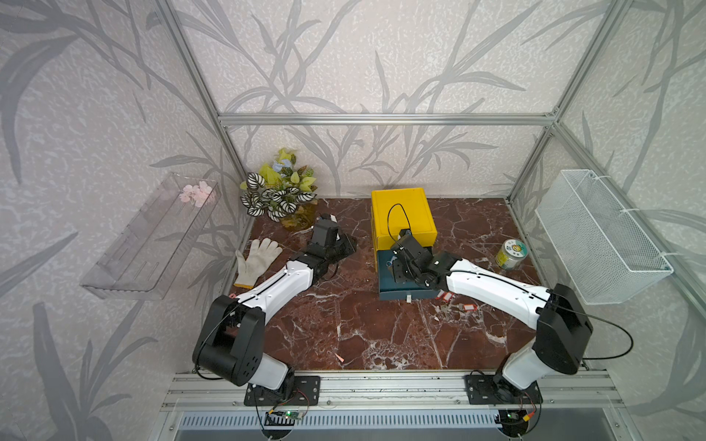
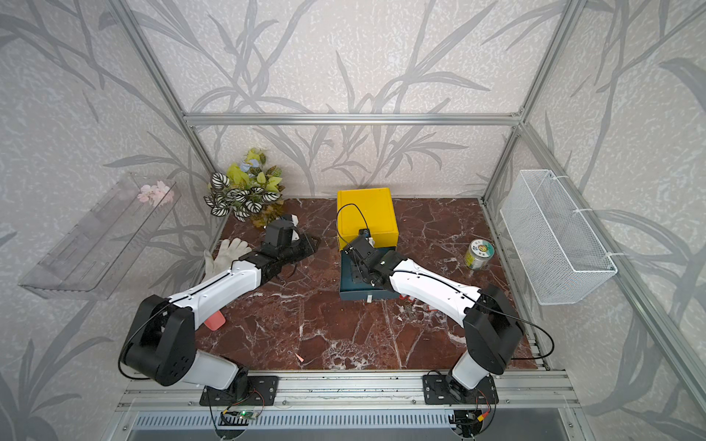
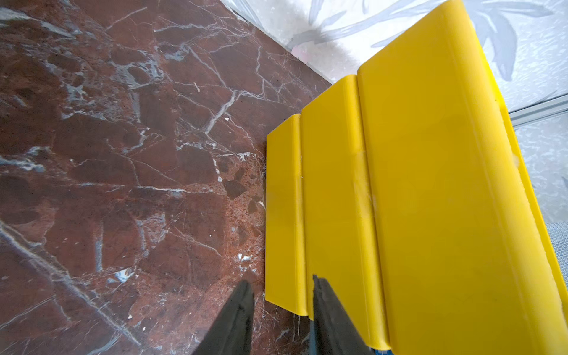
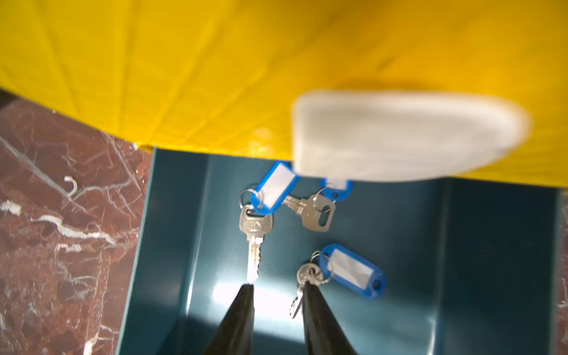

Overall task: Take the keys out of the drawer
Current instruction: Pick up the key from the drawer.

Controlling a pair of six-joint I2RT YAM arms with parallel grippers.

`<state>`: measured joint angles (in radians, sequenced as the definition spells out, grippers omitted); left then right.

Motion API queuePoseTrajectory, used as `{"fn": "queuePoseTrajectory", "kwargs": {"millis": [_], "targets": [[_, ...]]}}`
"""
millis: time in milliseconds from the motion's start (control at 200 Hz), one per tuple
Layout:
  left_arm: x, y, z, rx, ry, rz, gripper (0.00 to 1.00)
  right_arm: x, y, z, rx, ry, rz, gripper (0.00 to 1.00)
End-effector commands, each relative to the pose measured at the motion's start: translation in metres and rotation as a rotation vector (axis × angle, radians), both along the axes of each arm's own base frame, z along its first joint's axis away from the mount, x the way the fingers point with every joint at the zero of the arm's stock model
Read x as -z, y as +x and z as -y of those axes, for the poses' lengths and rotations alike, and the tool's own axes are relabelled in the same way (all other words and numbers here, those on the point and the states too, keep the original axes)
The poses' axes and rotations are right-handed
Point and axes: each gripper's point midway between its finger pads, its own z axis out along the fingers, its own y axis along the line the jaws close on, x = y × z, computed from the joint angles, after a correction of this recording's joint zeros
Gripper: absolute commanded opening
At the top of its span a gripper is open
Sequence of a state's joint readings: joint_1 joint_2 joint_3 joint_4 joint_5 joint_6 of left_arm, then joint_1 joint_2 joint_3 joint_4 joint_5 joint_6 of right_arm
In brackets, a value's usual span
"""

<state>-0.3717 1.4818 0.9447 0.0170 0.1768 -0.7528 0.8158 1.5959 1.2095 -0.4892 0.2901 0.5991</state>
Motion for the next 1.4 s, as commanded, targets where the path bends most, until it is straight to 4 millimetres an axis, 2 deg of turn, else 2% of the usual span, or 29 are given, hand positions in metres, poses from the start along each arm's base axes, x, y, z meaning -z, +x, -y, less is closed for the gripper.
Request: {"fn": "queuePoseTrajectory", "kwargs": {"millis": [0,250,855,960,1175,1394], "targets": [[-0.005,0.004,-0.001,-0.009,-0.004,0.019,0.35,-0.002,0.005,0.012,0.064,-0.008,0.032,0.3],[0.0,0.009,0.001,-0.019,-0.022,0.012,0.35,0.014,-0.001,0.026,0.132,-0.022,-0.027,0.3],[0.001,0.007,0.0,-0.006,0.004,0.014,0.35,0.051,0.004,0.029,0.165,-0.025,-0.167,0.28],[0.0,0.008,-0.001,-0.01,0.011,0.021,0.35,0.05,0.001,0.028,0.151,-0.027,-0.184,0.26],[-0.007,0.015,-0.004,-0.014,0.042,0.052,0.35,0.032,-0.007,0.034,0.12,0.055,-0.094,0.26],[-0.008,0.019,-0.001,-0.004,0.037,0.056,0.35,0.028,0.001,0.034,0.116,0.089,-0.009,0.28]]}}
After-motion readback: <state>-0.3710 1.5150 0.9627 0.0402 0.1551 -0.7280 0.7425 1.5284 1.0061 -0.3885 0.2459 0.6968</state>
